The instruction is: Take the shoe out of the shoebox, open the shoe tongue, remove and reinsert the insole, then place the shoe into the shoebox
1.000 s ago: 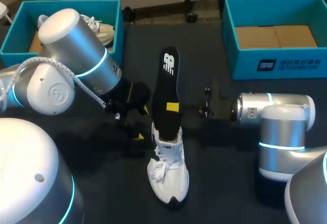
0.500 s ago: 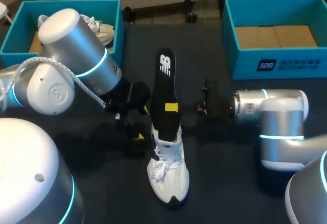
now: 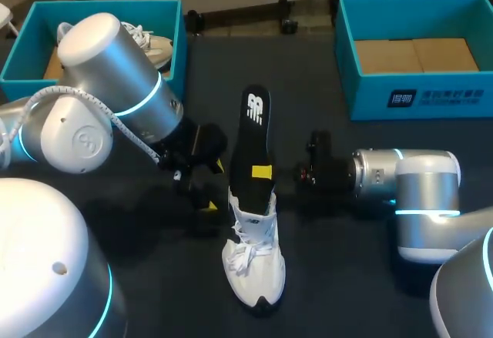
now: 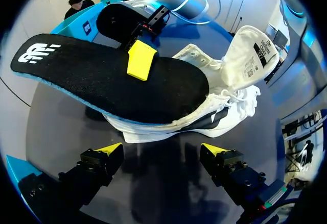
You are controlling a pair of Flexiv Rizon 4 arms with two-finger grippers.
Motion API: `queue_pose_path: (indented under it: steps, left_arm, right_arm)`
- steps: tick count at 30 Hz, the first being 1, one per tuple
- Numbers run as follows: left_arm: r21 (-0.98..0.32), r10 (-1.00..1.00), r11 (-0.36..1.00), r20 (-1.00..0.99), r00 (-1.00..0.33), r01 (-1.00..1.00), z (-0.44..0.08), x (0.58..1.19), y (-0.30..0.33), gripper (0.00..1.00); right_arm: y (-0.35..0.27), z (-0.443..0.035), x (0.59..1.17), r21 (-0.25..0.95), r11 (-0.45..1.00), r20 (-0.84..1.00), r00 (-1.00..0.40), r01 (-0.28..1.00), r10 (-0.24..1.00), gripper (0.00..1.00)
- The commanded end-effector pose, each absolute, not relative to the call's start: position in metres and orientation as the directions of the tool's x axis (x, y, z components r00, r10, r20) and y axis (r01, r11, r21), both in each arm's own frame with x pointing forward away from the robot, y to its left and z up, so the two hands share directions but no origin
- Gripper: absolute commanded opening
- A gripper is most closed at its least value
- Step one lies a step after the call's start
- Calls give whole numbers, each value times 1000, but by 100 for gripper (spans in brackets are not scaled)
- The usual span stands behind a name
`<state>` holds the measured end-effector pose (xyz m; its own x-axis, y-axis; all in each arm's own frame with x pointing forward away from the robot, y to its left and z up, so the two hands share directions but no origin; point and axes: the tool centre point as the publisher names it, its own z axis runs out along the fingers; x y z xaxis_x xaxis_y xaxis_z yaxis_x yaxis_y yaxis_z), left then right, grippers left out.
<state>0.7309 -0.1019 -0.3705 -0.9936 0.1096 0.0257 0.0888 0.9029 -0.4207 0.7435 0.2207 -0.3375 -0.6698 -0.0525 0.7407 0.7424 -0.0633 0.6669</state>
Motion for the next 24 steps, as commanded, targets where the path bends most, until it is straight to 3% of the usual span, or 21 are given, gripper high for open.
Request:
queue_pose_path:
  steps: [1, 8, 24]
  left_arm:
    - [-422, 110, 902, 23, -994, 90, -371, 730, -101, 100]
    - [-422, 110, 902, 23, -994, 90, -371, 730, -101, 100]
    - [-422, 110, 902, 23, -994, 90, -371, 730, -101, 100]
  right_arm:
    - [225, -341, 730, 671, -77, 737, -675, 738, -48, 0]
    - [231, -343, 720, 674, -77, 732, -678, 735, -70, 0]
    - [233, -337, 718, 641, -6, 768, -641, 767, 8, 0]
